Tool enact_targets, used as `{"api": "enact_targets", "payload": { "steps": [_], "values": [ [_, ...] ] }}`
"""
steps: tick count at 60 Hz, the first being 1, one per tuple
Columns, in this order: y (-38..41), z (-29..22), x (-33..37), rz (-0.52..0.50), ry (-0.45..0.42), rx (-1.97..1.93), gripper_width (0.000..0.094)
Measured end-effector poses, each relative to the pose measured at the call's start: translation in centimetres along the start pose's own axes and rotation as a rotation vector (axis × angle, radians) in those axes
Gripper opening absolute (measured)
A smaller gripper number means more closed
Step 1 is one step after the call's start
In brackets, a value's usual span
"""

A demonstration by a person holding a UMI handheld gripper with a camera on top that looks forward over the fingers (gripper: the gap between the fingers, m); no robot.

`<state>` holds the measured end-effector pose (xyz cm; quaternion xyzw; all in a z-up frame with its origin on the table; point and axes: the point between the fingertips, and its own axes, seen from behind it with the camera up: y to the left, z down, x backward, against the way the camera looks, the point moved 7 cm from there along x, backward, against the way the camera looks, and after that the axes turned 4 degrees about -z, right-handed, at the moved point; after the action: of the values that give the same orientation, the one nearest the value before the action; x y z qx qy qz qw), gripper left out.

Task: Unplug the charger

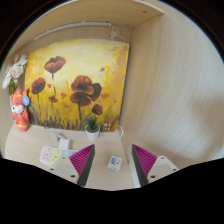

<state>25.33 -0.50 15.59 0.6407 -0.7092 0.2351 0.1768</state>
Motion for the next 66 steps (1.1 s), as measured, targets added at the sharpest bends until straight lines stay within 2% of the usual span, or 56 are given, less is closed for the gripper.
{"api": "enact_targets", "payload": {
  "steps": [6, 11, 21, 26, 43, 53, 66],
  "values": [
    [1.7, -4.0, 5.6, -0.024, -0.112, -0.04, 0.0793],
    [3.9, -6.2, 10.7, -0.057, -0.205, -0.073, 0.08],
    [9.4, -5.9, 19.6, -0.107, -0.275, -0.086, 0.0801],
    [12.5, -3.8, 22.6, -0.133, -0.265, -0.082, 0.0801],
    [22.3, 5.1, 28.5, -0.262, -0.139, -0.028, 0.0807],
    [25.2, 6.6, 30.6, -0.318, -0.126, -0.014, 0.0807],
    [26.1, 8.3, 31.2, -0.331, -0.094, 0.005, 0.0808]
  ]
}}
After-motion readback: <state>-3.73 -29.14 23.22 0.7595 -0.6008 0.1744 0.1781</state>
